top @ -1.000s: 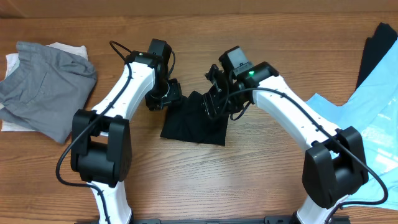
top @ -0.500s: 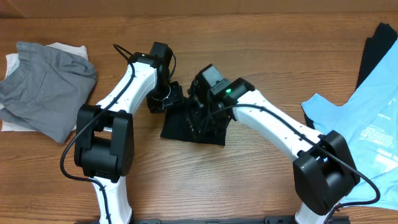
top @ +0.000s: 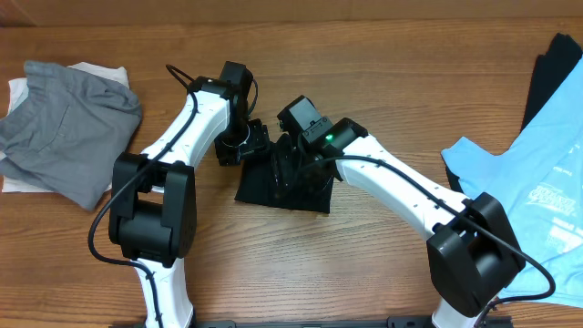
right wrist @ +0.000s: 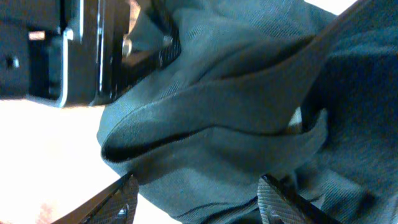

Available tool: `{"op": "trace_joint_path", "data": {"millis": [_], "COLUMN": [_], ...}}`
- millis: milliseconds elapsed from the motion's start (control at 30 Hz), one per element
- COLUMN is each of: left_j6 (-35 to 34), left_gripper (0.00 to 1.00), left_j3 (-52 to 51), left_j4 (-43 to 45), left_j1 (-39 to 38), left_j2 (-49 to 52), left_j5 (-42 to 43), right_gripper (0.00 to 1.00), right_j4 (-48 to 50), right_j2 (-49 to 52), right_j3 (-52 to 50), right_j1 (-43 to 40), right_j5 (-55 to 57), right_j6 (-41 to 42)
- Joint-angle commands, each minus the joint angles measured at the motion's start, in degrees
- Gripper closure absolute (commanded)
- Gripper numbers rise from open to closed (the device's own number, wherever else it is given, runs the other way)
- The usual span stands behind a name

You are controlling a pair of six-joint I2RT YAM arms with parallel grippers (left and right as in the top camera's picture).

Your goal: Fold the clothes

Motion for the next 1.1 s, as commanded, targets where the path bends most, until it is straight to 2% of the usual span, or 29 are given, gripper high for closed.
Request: {"op": "trace_joint_path", "data": {"millis": [0, 100, 300, 467, 800, 833, 900, 967, 1000, 1067], "left_j6": [-0.39, -0.39, -0.39, -0.39, -0.39, -0.39, -0.39, -0.39, -0.39, -0.39], "left_gripper": [0.3, 0.3, 0.3, 0.3, 0.3, 0.3, 0.3, 0.3, 0.3, 0.3], "left_j3": [0.74, 0.74, 0.74, 0.74, 0.74, 0.74, 0.74, 0.74, 0.74, 0.74], "left_j4": [0.07, 0.09, 0.07, 0.09, 0.11, 0.11, 0.09, 0.09, 0.07, -0.02], "left_j1": [-0.07, -0.07, -0.07, -0.07, -0.04, -0.04, -0.04, -0.04, -0.04, -0.04], "left_j2": [1.36, 1.36, 1.36, 1.36, 1.36, 1.36, 1.36, 1.36, 1.36, 1.36], "left_j5": [0.72, 0.74, 0.74, 0.74, 0.74, 0.74, 0.74, 0.72, 0.74, 0.74], "right_gripper": [0.35, 0.36, 0.35, 0.46, 0.48, 0.51, 0.66, 0.91, 0.96, 0.96], "right_j4": [-0.2, 0.59, 0.94, 2.43, 3.08, 3.26, 3.17, 3.08, 2.84, 0.92], "right_j2": [-0.5, -0.5, -0.5, -0.5, 2.27, 2.89, 3.43, 3.34, 3.26, 2.71], "right_j3": [-0.24, -0.26, -0.31, -0.31, -0.46, -0.46, -0.46, -0.46, -0.46, -0.46], "right_j1": [1.64, 3.04, 5.27, 5.42, 6.27, 6.34, 6.38, 6.36, 6.27, 5.51], "right_j5": [-1.11, -0.63, 7.26, 7.48, 7.43, 7.41, 7.43, 7.65, 8.15, 11.41], "right_j6": [1.95, 1.97, 5.2, 6.91, 8.17, 8.17, 8.17, 8.2, 8.63, 11.52]}}
